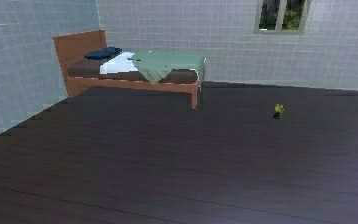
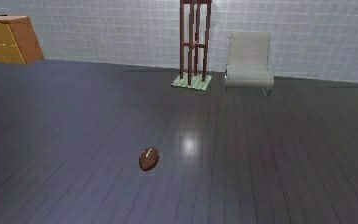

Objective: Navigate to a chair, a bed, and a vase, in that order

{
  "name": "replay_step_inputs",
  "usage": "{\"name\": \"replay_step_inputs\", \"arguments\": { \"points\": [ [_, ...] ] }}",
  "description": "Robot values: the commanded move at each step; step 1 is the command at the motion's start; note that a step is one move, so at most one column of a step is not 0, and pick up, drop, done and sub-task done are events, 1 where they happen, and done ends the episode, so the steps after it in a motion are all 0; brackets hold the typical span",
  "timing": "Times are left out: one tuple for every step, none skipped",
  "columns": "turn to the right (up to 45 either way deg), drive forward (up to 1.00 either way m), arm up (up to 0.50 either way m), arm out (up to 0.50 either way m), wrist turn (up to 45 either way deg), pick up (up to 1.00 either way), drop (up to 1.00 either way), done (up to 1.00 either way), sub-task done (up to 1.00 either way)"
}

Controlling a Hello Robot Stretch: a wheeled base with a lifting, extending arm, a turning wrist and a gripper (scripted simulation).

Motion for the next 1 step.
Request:
{"name": "replay_step_inputs", "arguments": {
  "points": [
    [6.0,0.00,0.00,0.00,0.0,0.00,0.00,0.00,0.00]
  ]
}}
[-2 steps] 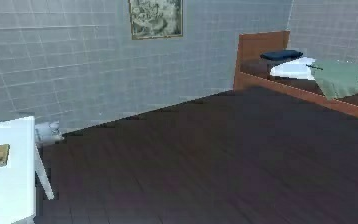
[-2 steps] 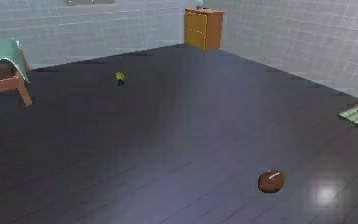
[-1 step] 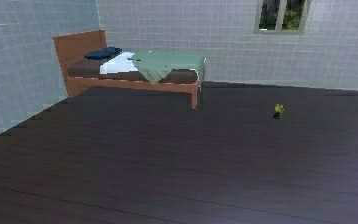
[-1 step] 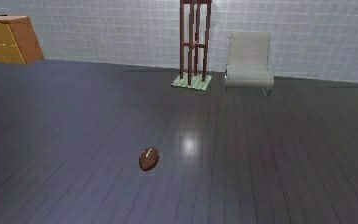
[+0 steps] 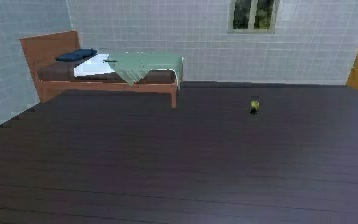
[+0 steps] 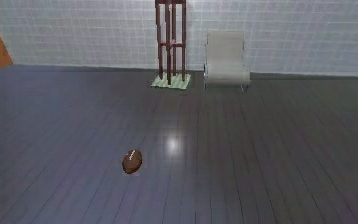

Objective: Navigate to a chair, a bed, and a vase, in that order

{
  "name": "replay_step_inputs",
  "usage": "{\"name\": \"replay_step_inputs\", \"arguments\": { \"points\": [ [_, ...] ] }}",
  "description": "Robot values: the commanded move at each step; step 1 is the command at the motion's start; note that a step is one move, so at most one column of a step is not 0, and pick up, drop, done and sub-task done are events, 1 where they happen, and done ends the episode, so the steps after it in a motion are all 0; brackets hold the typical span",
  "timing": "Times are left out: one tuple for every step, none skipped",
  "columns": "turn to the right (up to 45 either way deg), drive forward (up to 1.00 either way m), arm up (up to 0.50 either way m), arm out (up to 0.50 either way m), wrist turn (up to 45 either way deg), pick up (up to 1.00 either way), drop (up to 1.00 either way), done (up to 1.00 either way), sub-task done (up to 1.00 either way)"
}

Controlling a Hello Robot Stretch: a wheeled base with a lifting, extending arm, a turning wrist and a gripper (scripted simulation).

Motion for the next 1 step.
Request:
{"name": "replay_step_inputs", "arguments": {
  "points": [
    [0.0,1.00,0.00,0.00,0.0,0.00,0.00,0.00,0.00]
  ]
}}
